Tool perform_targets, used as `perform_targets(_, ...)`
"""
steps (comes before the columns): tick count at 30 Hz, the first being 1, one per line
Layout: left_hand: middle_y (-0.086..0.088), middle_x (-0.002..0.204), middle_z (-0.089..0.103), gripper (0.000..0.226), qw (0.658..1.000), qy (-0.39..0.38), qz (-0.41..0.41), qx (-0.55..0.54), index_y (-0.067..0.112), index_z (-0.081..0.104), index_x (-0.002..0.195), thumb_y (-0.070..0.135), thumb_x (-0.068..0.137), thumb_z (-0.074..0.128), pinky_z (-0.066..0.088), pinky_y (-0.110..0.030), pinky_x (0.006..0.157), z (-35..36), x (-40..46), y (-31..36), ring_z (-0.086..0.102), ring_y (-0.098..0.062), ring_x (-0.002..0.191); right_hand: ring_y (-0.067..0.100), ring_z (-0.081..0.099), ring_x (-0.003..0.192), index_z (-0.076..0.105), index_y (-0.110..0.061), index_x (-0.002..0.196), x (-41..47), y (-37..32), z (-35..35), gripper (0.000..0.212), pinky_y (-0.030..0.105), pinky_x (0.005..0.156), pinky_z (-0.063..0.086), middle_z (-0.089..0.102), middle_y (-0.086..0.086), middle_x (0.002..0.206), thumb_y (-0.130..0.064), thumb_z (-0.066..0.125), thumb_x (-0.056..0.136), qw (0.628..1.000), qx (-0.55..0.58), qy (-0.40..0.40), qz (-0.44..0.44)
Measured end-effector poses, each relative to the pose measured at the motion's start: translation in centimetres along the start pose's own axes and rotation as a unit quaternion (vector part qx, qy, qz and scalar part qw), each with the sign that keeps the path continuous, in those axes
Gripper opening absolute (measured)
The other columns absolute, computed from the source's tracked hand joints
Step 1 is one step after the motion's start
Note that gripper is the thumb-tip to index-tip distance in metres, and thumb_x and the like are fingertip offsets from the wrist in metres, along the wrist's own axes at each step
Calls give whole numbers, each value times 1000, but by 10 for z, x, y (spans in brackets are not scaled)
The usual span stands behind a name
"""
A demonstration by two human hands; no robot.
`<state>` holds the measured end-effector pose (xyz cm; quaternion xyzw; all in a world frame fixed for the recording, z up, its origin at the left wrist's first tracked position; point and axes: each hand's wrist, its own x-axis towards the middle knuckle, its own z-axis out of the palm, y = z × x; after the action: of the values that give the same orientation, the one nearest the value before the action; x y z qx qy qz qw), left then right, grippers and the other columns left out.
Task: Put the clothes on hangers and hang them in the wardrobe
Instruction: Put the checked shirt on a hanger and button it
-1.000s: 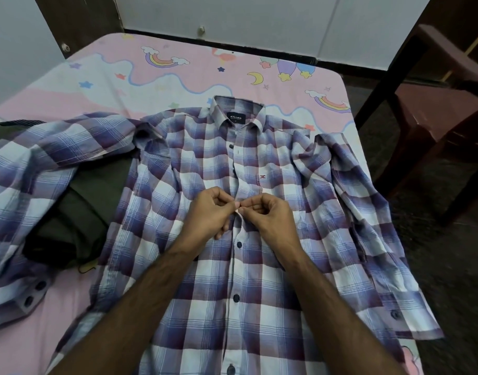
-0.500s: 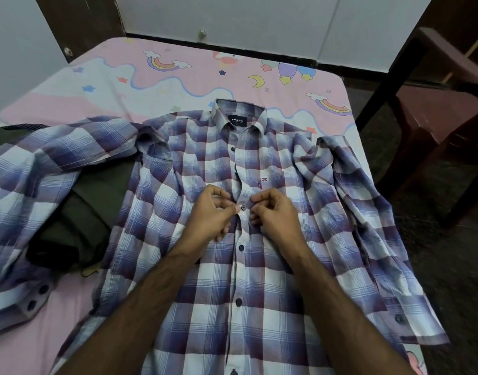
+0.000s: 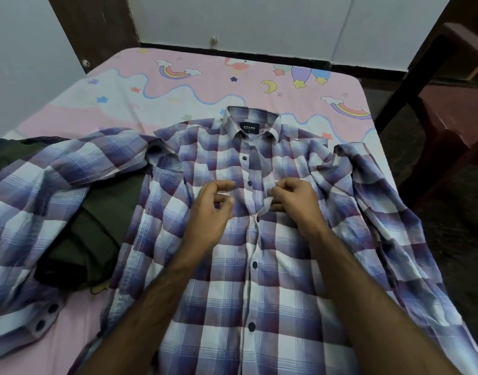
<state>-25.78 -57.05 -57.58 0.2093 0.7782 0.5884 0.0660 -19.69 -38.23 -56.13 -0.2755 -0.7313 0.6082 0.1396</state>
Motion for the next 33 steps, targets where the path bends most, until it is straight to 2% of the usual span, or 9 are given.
perform_targets(3, 12, 123, 54, 30, 994, -29, 48, 89, 22, 60, 128, 12, 100, 58, 45, -2, 80, 8, 9, 2, 55, 11, 101, 11, 66, 58, 66, -5, 75, 3, -1, -4, 18, 23, 59, 56, 66, 0, 61, 1, 66, 92, 996, 71, -34, 31)
perform_targets(6, 4, 111, 58, 26, 986, -46, 63, 149, 15, 65, 123, 13, 97, 62, 42, 0, 77, 14, 39, 7, 58, 1, 88, 12, 70, 63, 63, -2, 75, 3, -2, -8, 18, 21, 61, 57, 69, 5, 66, 4, 63, 92, 989, 121, -69, 53)
perform_targets(9, 11, 83, 63, 11, 979, -49, 46, 194, 19, 71, 102, 21, 92, 71, 50, -16, 67, 22, 55, 8, 60, -2, 74, 11, 71, 64, 62, -2, 74, 3, -2, -14, 19, 20, 64, 59, 68, 4, 63, 6, 65, 91, 981, 157, -97, 63)
perform_targets(14, 14, 79, 66, 11, 963, -68, -4, 261, 28, 69, 90, 36, 86, 75, 52, -29, 68, 32, 65, 16, 62, -6, 77, 9, 58, 51, 65, -6, 73, 6, -9, -13, 18, 18, 57, 54, 60, 0, 54, -4, 70, 90, 981, 151, -85, 84)
perform_targets(17, 12, 62, 69, 5, 980, -81, -71, 166, 23, 72, 84, 23, 85, 77, 55, -27, 54, 34, 72, 19, 64, -6, 58, 8, 47, 47, 62, -12, 66, 16, -16, -4, 26, 19, 50, 44, 53, -2, 52, -14, 77, 87, 990, 112, -48, 70)
perform_targets(19, 6, 52, 64, 1, 985, -77, -144, 47, 16, 73, 90, 17, 90, 74, 36, -21, 37, 31, 67, 19, 52, -11, 40, 10, 48, 49, 64, -12, 64, 20, -13, 8, 27, 20, 50, 43, 55, -2, 52, -15, 79, 87, 992, 111, -34, 57)
perform_targets(22, -8, 63, 67, 3, 978, -70, -186, -63, 16, 75, 92, 17, 91, 74, 32, -23, 42, 26, 62, 11, 46, -21, 49, 10, 61, 57, 73, -6, 77, 13, -1, 22, 18, 22, 58, 53, 68, 0, 61, -20, 81, 86, 998, 67, -9, 20)
perform_targets(29, -18, 86, 72, 7, 974, -71, -179, -116, 6, 70, 98, 5, 92, 70, 37, -19, 35, 25, 58, 3, 47, -8, 42, 6, 69, 65, 75, -11, 85, 13, 12, 27, 15, 27, 67, 59, 74, -2, 71, -25, 81, 84, 999, 29, 16, -9)
perform_targets(33, -14, 84, 73, 7, 973, -61, -181, -127, 3, 69, 99, 2, 92, 69, 35, -19, 34, 27, 58, 0, 45, -6, 40, 8, 69, 67, 76, -14, 85, 14, 18, 29, 13, 32, 70, 62, 74, -2, 73, -26, 79, 84, 999, 10, 27, -23)
